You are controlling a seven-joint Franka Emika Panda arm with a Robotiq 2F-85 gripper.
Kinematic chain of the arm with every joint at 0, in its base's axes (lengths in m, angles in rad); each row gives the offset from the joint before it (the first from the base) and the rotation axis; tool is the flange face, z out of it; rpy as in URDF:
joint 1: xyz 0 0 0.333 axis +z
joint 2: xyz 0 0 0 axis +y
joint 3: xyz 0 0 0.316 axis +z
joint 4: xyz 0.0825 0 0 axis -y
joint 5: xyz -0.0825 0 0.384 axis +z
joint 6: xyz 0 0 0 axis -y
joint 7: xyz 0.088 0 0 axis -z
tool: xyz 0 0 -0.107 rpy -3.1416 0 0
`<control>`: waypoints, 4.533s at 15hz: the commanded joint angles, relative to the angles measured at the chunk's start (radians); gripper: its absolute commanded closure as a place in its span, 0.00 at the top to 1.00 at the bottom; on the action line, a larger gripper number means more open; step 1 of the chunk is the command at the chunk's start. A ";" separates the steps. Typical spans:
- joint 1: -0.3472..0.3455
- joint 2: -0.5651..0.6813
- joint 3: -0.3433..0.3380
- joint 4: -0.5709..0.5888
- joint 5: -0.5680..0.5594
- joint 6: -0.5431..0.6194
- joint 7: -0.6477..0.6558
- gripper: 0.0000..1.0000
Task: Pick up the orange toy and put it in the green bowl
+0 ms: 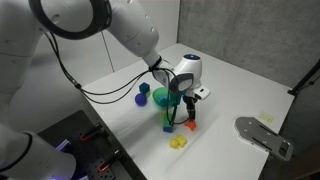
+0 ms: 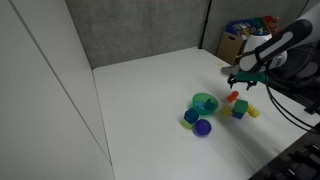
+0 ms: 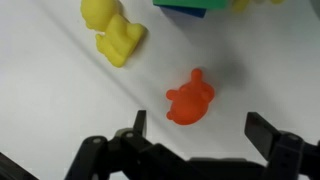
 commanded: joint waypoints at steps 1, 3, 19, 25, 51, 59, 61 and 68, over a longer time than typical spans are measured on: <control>-0.019 0.087 0.002 0.077 0.058 0.045 0.012 1.00; -0.017 0.124 -0.004 0.096 0.080 0.073 0.013 1.00; 0.065 0.052 -0.033 0.053 0.111 0.140 0.017 0.15; 0.179 -0.113 -0.005 -0.093 0.090 0.198 -0.005 0.15; 0.155 -0.526 0.106 -0.308 -0.043 -0.133 -0.174 1.00; 0.080 -0.789 0.157 -0.452 -0.161 -0.337 -0.233 1.00; 0.060 -0.866 0.172 -0.482 -0.162 -0.387 -0.267 1.00; 0.020 -1.076 0.186 -0.474 -0.093 -0.616 -0.446 1.00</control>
